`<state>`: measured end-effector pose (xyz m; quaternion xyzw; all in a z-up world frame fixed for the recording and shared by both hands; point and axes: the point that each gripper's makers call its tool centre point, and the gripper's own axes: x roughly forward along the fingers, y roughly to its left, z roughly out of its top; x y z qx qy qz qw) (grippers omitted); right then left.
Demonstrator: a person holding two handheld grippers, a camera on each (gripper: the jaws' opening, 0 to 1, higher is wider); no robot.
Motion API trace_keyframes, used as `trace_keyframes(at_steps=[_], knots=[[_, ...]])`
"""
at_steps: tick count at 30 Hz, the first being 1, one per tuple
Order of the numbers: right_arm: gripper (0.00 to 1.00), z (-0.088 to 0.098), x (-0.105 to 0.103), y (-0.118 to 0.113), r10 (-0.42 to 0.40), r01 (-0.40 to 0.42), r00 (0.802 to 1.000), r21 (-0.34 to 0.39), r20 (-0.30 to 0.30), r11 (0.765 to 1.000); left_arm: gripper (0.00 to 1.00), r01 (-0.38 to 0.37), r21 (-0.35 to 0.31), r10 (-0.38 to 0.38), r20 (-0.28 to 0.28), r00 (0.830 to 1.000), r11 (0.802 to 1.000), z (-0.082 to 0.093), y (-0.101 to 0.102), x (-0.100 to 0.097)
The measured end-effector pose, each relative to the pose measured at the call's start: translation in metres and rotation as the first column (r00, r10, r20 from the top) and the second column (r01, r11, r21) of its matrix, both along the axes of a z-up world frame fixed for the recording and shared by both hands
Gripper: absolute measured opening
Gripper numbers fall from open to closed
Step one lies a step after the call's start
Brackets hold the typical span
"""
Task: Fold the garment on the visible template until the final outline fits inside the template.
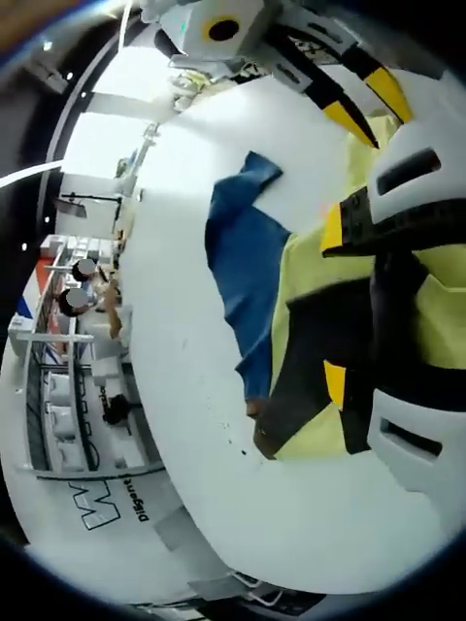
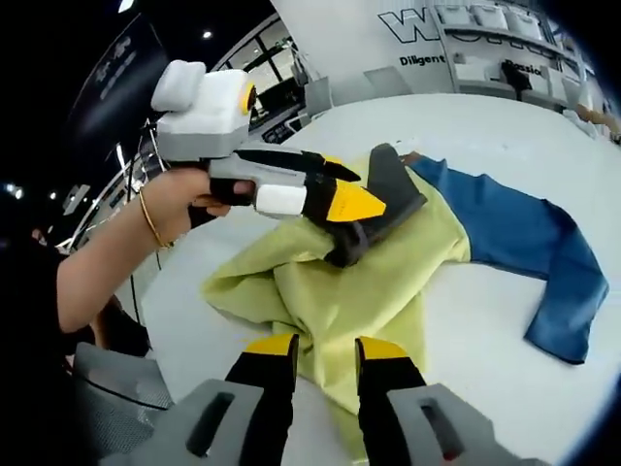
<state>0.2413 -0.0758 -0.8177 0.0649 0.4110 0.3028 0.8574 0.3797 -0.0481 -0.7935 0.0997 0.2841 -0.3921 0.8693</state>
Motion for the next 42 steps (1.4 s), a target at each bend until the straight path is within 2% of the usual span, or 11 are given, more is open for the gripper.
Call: trace_keyframes(at_steps=[1, 3, 5, 10, 13, 20, 23, 25, 34, 38, 42], knots=[[0.25, 0.002, 0.001, 0.001, 0.000, 0.000, 1.000, 0.000, 0.011, 1.000, 0.52, -0.006, -0.006, 0.006, 0.001, 1.000, 1.000, 0.003, 0.006, 0.000], [0.32, 0.005, 0.002, 0.004, 0.012, -0.012, 1.000, 0.003, 0.016, 1.000, 0.61, -0.068, 0.012, 0.068, -0.005, 0.998, 0.998, 0.004, 0.022, 0.004], [0.40, 0.008, 0.003, 0.007, 0.021, -0.021, 0.999, 0.009, 0.026, 1.000, 0.70, -0.096, 0.013, 0.095, 0.020, 0.995, 0.995, 0.006, 0.041, 0.008], [0.64, 0.010, 0.016, 0.008, 0.009, -0.008, 0.999, -0.006, 0.053, 1.000, 0.74, -0.146, 0.021, 0.146, -0.002, 0.989, 0.989, -0.001, 0.073, 0.011], [0.68, 0.011, 0.022, 0.008, 0.001, -0.001, 0.998, -0.006, 0.056, 1.000, 0.77, -0.157, 0.020, 0.157, 0.012, 0.988, 0.987, -0.002, 0.083, 0.013], [0.67, 0.013, 0.035, 0.008, -0.008, 0.007, 0.997, 0.001, 0.072, 1.000, 0.70, -0.174, 0.041, 0.175, -0.011, 0.985, 0.984, -0.022, 0.105, 0.015], [0.65, 0.012, 0.043, 0.009, -0.019, 0.019, 0.997, 0.002, 0.080, 1.000, 0.68, -0.196, 0.059, 0.199, -0.038, 0.979, 0.979, -0.035, 0.116, 0.015], [0.65, 0.011, 0.050, 0.010, -0.025, 0.025, 0.996, 0.000, 0.086, 1.000, 0.64, -0.191, 0.070, 0.193, -0.023, 0.981, 0.979, -0.040, 0.120, 0.018], [0.62, 0.004, 0.066, 0.013, -0.033, 0.033, 0.996, -0.003, 0.086, 0.999, 0.53, -0.190, 0.083, 0.193, -0.030, 0.981, 0.978, -0.049, 0.120, 0.019], [0.59, -0.005, 0.077, 0.020, -0.037, 0.037, 0.996, 0.004, 0.077, 0.999, 0.46, -0.170, 0.061, 0.173, -0.043, 0.984, 0.983, -0.052, 0.113, 0.019], [0.50, -0.012, 0.083, 0.023, -0.049, 0.049, 0.996, 0.003, 0.079, 0.999, 0.33, -0.175, 0.021, 0.176, -0.106, 0.979, 0.984, -0.060, 0.108, 0.016]])
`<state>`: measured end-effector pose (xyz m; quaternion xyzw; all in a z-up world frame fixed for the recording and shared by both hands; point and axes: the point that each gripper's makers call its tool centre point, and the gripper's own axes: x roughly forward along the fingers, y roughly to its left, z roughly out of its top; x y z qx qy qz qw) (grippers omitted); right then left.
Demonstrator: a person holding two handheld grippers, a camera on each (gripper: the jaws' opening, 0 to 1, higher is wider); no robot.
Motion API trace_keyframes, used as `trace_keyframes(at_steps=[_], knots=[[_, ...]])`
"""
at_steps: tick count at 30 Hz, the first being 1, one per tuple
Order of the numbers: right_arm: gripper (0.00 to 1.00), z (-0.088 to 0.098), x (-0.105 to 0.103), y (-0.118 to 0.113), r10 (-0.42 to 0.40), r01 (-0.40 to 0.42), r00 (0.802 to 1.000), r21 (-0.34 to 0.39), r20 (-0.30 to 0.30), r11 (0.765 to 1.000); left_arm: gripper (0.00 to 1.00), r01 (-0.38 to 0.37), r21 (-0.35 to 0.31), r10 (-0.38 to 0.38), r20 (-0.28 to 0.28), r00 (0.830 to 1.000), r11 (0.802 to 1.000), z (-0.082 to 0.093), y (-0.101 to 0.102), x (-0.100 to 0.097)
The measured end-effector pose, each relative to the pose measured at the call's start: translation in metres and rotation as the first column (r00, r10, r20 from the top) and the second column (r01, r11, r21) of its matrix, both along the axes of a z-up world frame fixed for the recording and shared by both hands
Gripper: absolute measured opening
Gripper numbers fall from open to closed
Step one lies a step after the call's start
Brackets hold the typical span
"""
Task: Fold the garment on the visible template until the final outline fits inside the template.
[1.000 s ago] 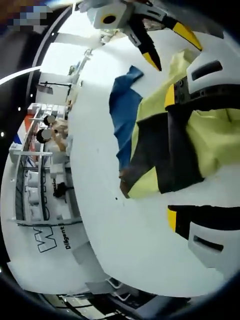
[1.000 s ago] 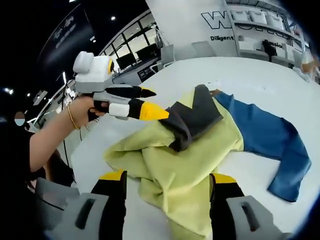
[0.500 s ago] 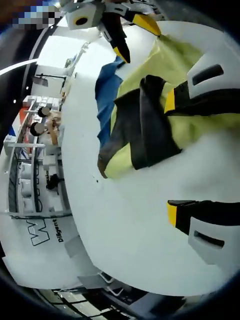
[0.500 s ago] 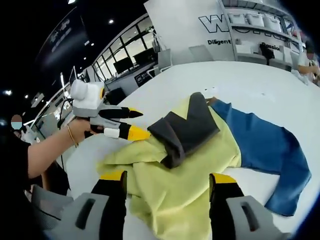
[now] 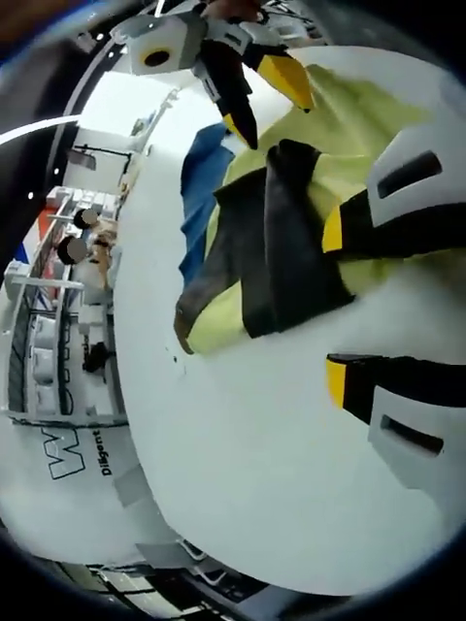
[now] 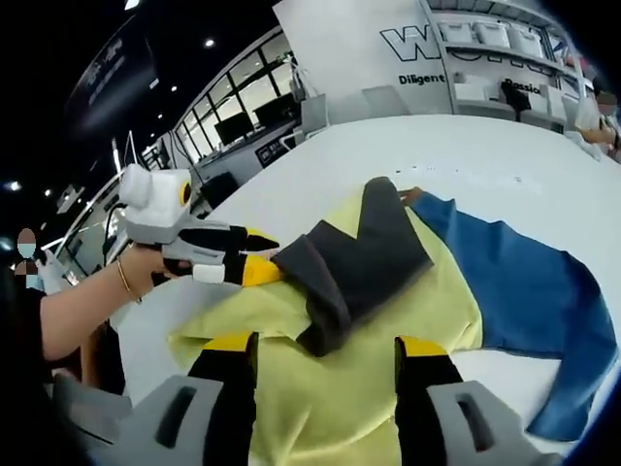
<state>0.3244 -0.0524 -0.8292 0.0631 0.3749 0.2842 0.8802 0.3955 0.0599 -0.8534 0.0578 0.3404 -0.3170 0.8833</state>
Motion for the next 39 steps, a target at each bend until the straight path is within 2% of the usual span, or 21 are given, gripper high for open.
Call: trace_keyframes(at_steps=[2, 5, 8, 11, 14, 16, 17, 19, 20, 23, 28, 33, 39], knots=[[0.46, -0.005, 0.003, 0.003, -0.009, 0.009, 1.000, -0.004, 0.001, 1.000, 0.28, -0.009, -0.003, 0.009, -0.022, 1.000, 1.000, -0.007, 0.001, -0.001], [0.39, -0.008, 0.006, 0.006, -0.012, 0.012, 1.000, -0.005, 0.007, 1.000, 0.21, 0.006, -0.010, -0.006, -0.004, 1.000, 1.000, -0.005, -0.003, 0.001], [0.38, -0.012, 0.005, 0.010, -0.008, 0.008, 1.000, 0.003, -0.013, 1.000, 0.12, 0.012, -0.042, -0.013, -0.020, 1.000, 0.999, -0.008, -0.008, 0.001], [0.32, -0.017, 0.006, 0.011, -0.012, 0.012, 1.000, -0.006, -0.019, 1.000, 0.09, 0.016, -0.028, -0.016, -0.013, 1.000, 0.999, -0.009, -0.009, 0.001], [0.21, -0.023, 0.009, 0.011, -0.026, 0.026, 0.999, -0.017, -0.024, 1.000, 0.03, 0.017, -0.025, -0.017, -0.007, 1.000, 1.000, -0.007, -0.008, 0.002], [0.03, -0.025, 0.008, 0.011, -0.029, 0.028, 0.999, -0.024, -0.027, 0.999, 0.02, 0.021, -0.029, -0.021, 0.013, 1.000, 0.999, 0.000, -0.007, 0.003], [0.00, -0.026, 0.008, 0.010, -0.030, 0.029, 0.999, -0.029, -0.026, 0.999, 0.02, 0.022, -0.029, -0.021, 0.018, 1.000, 0.999, 0.002, -0.007, 0.003], [0.00, -0.027, 0.008, 0.008, -0.026, 0.025, 1.000, -0.042, -0.017, 0.999, 0.01, 0.028, -0.025, -0.028, 0.026, 0.999, 0.999, 0.006, -0.007, 0.003], [0.00, -0.027, 0.008, 0.008, -0.025, 0.025, 1.000, -0.044, -0.016, 0.999, 0.01, 0.046, -0.024, -0.044, 0.050, 0.998, 0.999, 0.016, -0.009, 0.003], [0.00, -0.021, 0.008, 0.010, -0.021, 0.021, 1.000, -0.037, 0.006, 0.999, 0.01, 0.071, -0.008, -0.070, 0.084, 0.994, 0.997, 0.030, -0.011, 0.005], [0.00, -0.011, 0.012, 0.006, -0.042, 0.044, 0.998, -0.036, 0.036, 0.998, 0.01, 0.090, -0.007, -0.089, 0.108, 0.990, 0.996, 0.047, -0.014, 0.009], [0.00, 0.000, 0.016, -0.002, -0.065, 0.067, 0.996, -0.030, 0.061, 0.997, 0.00, 0.073, -0.005, -0.071, 0.143, 0.987, 0.997, 0.060, -0.007, 0.013], [0.00, 0.012, 0.020, -0.001, -0.065, 0.067, 0.994, -0.019, 0.089, 0.998, 0.00, 0.071, -0.002, -0.070, 0.149, 0.986, 0.997, 0.067, -0.001, 0.015]])
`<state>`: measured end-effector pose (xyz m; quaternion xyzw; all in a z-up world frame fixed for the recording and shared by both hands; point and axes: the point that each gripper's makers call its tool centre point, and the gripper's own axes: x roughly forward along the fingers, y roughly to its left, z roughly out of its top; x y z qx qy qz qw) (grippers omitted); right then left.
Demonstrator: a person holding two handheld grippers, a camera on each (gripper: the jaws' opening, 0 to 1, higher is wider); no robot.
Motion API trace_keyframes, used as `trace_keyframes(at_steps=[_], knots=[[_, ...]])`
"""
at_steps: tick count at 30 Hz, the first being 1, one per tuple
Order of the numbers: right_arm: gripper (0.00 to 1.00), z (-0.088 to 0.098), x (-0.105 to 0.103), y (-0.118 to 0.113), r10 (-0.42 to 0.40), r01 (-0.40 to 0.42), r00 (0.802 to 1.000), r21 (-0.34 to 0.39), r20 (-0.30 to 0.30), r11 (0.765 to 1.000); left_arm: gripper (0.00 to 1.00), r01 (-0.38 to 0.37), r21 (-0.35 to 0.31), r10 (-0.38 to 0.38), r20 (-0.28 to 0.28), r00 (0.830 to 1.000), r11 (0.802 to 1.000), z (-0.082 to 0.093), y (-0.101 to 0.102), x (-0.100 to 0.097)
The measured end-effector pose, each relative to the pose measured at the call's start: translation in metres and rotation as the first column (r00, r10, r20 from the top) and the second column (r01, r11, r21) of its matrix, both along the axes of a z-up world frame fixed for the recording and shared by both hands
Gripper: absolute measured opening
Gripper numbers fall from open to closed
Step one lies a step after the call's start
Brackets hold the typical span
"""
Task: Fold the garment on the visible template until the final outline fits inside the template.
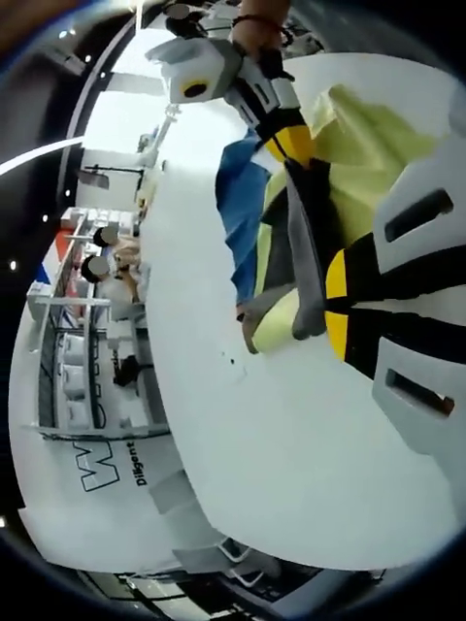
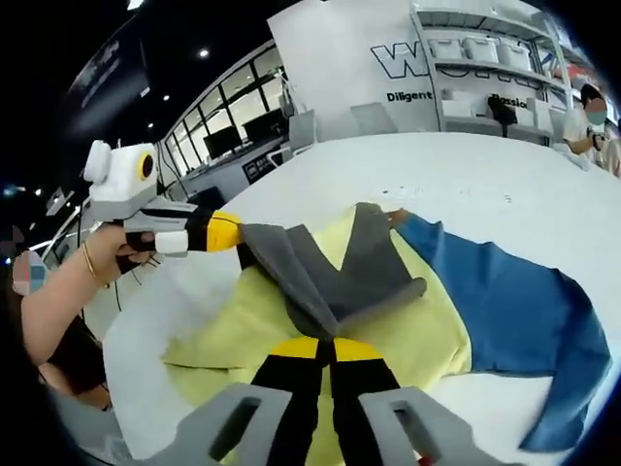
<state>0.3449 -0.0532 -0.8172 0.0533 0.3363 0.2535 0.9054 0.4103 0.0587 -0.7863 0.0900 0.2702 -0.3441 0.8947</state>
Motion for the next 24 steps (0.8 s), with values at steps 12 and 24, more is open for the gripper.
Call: trace_keyframes(at_steps=[12, 24], knots=[[0.00, 0.006, -0.001, 0.009, 0.024, -0.024, 1.000, -0.007, 0.018, 1.000, 0.00, 0.065, 0.043, -0.069, 0.119, 0.990, 0.997, 0.061, -0.021, 0.004], [0.02, 0.018, -0.002, 0.016, 0.022, -0.025, 0.998, 0.053, 0.055, 0.998, 0.00, 0.075, -0.065, -0.062, 0.184, 0.981, 0.995, 0.098, -0.036, 0.008]])
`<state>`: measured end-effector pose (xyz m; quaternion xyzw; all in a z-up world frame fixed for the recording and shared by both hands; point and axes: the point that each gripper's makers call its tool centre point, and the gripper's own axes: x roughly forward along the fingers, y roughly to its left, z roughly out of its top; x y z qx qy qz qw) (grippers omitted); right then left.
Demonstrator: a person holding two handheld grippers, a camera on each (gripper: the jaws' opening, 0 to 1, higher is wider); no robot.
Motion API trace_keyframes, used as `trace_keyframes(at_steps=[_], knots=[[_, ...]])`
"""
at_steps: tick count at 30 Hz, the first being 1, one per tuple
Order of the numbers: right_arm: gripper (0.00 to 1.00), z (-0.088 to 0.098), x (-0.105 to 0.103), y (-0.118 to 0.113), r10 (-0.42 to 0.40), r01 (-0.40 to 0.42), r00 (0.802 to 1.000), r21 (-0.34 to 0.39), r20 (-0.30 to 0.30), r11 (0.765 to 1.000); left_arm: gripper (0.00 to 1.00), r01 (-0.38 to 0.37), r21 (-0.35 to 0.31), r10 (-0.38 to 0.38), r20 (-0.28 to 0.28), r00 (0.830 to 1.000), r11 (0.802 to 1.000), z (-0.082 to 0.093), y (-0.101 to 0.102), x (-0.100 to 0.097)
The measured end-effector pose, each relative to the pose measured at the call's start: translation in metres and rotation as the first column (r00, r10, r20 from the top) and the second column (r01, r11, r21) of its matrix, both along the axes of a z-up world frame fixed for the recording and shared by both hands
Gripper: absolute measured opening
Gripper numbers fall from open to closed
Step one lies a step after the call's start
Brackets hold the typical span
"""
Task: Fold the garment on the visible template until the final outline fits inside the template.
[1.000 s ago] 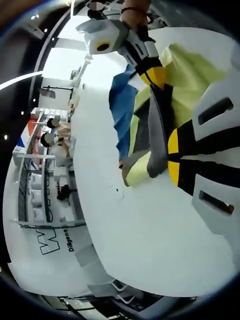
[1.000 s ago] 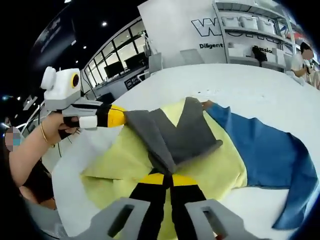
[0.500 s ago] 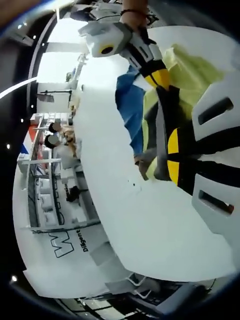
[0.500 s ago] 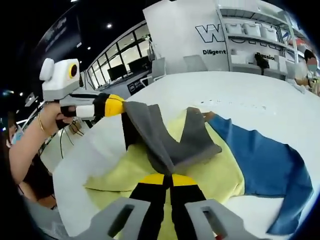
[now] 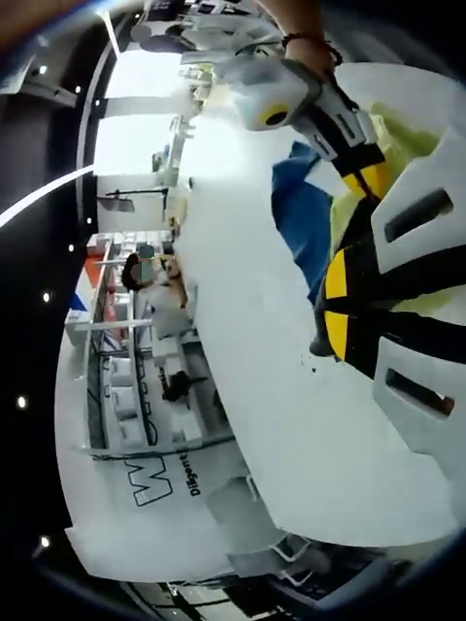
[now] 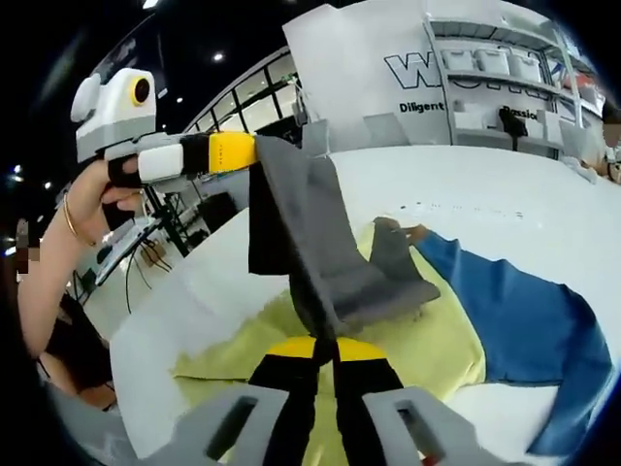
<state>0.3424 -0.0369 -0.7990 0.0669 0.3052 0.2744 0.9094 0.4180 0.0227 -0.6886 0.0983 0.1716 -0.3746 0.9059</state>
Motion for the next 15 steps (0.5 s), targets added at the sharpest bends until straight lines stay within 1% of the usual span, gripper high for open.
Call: trace_keyframes(at_steps=[3, 4, 6, 7, 10, 11, 13, 14, 15], knots=[[0.10, -0.001, -0.002, 0.000, 0.009, -0.009, 1.000, -0.009, -0.002, 1.000, 0.00, -0.051, -0.018, 0.051, 0.009, 0.999, 0.999, 0.009, 0.019, 0.007], [0.16, -0.001, -0.002, 0.000, 0.010, -0.010, 1.000, -0.010, -0.002, 1.000, 0.00, -0.054, -0.018, 0.054, 0.011, 0.998, 0.998, 0.009, 0.021, 0.007], [0.26, -0.003, -0.005, -0.001, 0.008, -0.008, 1.000, -0.010, -0.007, 1.000, 0.00, -0.083, -0.030, 0.084, 0.031, 0.996, 0.996, 0.013, 0.033, 0.011], [0.30, -0.004, -0.008, -0.001, 0.015, -0.015, 1.000, -0.012, -0.010, 1.000, 0.00, -0.097, -0.034, 0.098, 0.027, 0.995, 0.995, 0.011, 0.040, 0.012], [0.33, -0.006, -0.015, 0.000, 0.034, -0.034, 0.999, -0.019, -0.012, 0.999, 0.00, -0.150, -0.040, 0.151, 0.017, 0.988, 0.988, 0.008, 0.059, 0.016], [0.34, -0.006, -0.018, 0.001, 0.043, -0.043, 0.999, -0.019, -0.010, 0.999, 0.00, -0.169, -0.043, 0.170, 0.017, 0.985, 0.985, 0.008, 0.069, 0.017], [0.35, -0.008, -0.023, 0.001, 0.052, -0.052, 0.998, -0.028, -0.020, 0.998, 0.00, -0.194, -0.054, 0.195, 0.014, 0.981, 0.980, 0.008, 0.078, 0.019], [0.35, -0.008, -0.025, 0.000, 0.055, -0.055, 0.998, -0.028, -0.017, 0.998, 0.00, -0.221, -0.075, 0.222, 0.001, 0.975, 0.972, 0.008, 0.093, 0.020], [0.35, -0.008, -0.026, 0.000, 0.057, -0.058, 0.998, -0.027, -0.017, 0.998, 0.00, -0.236, -0.083, 0.237, -0.003, 0.972, 0.968, 0.008, 0.099, 0.022]])
